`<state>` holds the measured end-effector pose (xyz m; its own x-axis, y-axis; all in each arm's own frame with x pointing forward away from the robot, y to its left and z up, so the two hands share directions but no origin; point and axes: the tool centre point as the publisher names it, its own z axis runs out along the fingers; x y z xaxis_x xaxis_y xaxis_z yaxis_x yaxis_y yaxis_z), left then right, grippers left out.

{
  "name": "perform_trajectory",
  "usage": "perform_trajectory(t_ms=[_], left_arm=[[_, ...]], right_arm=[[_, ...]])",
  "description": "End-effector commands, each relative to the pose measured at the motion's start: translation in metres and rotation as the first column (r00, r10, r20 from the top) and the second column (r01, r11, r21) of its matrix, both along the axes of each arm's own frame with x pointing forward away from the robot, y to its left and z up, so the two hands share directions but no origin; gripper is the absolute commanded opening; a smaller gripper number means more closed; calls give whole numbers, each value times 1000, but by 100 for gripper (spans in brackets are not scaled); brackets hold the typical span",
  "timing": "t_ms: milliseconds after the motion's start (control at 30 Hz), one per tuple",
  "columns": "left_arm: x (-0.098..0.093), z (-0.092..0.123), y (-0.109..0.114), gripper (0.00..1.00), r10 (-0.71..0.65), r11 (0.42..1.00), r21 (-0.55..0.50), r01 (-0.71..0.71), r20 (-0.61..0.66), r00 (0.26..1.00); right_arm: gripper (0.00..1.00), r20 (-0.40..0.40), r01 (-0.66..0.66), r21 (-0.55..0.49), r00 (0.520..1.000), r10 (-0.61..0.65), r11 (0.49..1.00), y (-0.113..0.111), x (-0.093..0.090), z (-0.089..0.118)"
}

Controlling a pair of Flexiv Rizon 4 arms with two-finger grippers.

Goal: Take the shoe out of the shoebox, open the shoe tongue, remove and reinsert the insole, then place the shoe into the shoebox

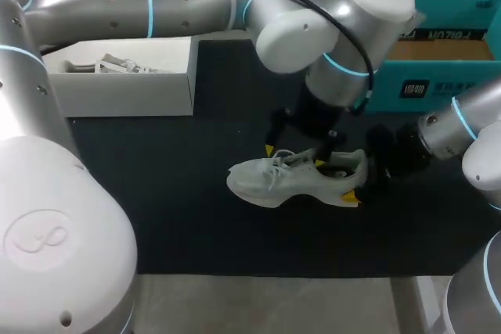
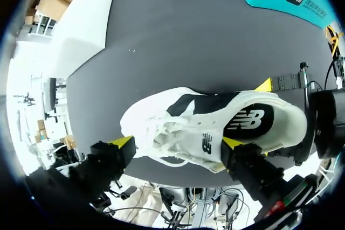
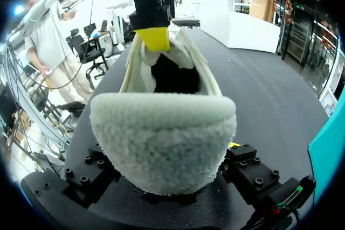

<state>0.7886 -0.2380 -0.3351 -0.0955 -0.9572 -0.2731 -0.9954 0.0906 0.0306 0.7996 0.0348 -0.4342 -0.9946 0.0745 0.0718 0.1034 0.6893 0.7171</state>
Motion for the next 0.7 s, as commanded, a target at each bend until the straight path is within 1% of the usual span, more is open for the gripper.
perform_trajectory(t_ms=[33,67,100,167,200,267,300,367,500,700], left_arm=[[-5,8,11,58,31,999,-35,-31,2,1000],[-5,8,11,51,36,999,-37,-36,0,999],[-6,7,10,48,41,998,-41,-42,-3,999],[-7,5,8,37,54,996,-64,-56,-22,998],[-7,4,7,33,61,995,-82,-64,-37,997],[-8,3,5,20,59,993,-103,-65,-55,997],[-8,3,3,8,59,992,-106,-65,-57,997],[-10,4,0,0,49,991,-124,-57,-69,996],[-12,7,-3,0,46,983,-171,-62,-95,994],[-14,15,4,0,44,969,-234,-72,-124,991]], right_arm=[[0,1,2,-1,1000,-2,1000,3,1,-6],[0,1,2,-1,1000,-2,1000,3,1,-6],[0,1,2,-1,1000,-2,1000,3,1,-6],[0,1,2,-1,1000,-2,1000,3,1,-6],[0,1,2,-1,1000,-2,1000,3,1,-6],[0,1,2,-1,1000,-2,1000,3,1,-6],[0,1,2,-1,1000,-2,1000,3,1,-6],[0,1,2,-1,1000,-2,1000,3,1,-6],[0,1,2,-1,1000,-2,1000,3,1,-6],[0,1,2,-1,1000,-2,1000,3,1,-6]])
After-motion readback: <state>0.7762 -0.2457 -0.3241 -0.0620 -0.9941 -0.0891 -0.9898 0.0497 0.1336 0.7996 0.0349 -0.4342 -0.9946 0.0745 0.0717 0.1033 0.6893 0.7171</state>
